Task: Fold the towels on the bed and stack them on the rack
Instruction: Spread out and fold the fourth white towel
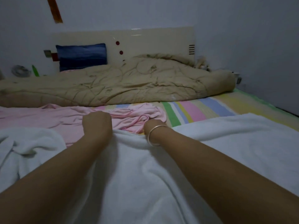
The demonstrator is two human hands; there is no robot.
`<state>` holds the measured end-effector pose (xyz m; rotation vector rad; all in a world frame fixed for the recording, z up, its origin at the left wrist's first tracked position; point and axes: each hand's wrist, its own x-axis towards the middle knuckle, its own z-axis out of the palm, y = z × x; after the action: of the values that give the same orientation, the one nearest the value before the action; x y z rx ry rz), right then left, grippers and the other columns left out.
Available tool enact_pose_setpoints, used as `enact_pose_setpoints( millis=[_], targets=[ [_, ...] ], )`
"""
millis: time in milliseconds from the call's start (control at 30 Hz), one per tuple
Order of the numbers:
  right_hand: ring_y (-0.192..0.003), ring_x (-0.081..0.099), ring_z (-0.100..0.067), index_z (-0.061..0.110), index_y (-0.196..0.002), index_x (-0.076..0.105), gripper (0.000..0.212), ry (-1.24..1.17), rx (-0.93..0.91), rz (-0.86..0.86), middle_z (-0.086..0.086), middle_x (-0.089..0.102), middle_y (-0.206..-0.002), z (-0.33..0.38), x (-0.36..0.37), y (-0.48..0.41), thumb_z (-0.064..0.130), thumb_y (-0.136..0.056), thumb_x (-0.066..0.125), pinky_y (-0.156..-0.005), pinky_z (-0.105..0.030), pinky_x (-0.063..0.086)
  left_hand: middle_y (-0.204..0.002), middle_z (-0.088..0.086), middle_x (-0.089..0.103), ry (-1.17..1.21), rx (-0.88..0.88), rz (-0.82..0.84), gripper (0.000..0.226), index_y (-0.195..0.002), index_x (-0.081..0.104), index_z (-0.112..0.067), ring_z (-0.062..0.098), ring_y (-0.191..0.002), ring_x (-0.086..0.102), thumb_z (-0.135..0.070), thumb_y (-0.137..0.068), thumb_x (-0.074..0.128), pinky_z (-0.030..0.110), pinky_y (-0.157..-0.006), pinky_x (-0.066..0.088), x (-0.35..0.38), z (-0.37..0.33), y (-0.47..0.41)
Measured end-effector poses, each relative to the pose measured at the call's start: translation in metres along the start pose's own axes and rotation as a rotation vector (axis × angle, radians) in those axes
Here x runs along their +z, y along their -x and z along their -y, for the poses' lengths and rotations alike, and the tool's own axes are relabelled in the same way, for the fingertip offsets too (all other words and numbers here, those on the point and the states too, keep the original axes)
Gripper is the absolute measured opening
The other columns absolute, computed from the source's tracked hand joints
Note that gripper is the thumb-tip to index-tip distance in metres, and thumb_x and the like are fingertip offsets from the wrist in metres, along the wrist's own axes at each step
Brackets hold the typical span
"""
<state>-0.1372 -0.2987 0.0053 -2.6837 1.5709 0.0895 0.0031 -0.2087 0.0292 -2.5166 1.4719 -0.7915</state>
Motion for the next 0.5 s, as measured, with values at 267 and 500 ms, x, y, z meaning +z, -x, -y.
enact_pose_setpoints(
  millis=[267,500],
  targets=[
    [-0.116,0.055,-0.029,0.005,-0.127,0.051,0.034,-0.308,0.230,-0.574,-0.013,0.054,-0.128,0.008,0.050,-0.043,0.007,-0.101,0.028,-0.088,-0.036,0.044,-0.055,0.020,0.048,0.230,0.137,-0.380,0.009,-0.058,0.057,0.004,0.032,-0.043,0.054,0.011,-0.054,0.061,0.029,-0.042,0.043,0.097,-0.031,-0.025],
    [-0.133,0.037,-0.032,0.005,-0.141,0.038,0.055,-0.475,0.115,-0.312,-0.020,0.035,-0.144,-0.012,0.074,-0.050,0.017,-0.089,0.052,-0.109,-0.033,0.031,-0.108,0.022,0.056,0.292,0.151,-0.182,0.023,-0.111,0.056,0.001,0.039,-0.098,0.057,-0.005,-0.093,0.044,0.039,-0.068,0.037,0.097,-0.031,-0.009]
  ],
)
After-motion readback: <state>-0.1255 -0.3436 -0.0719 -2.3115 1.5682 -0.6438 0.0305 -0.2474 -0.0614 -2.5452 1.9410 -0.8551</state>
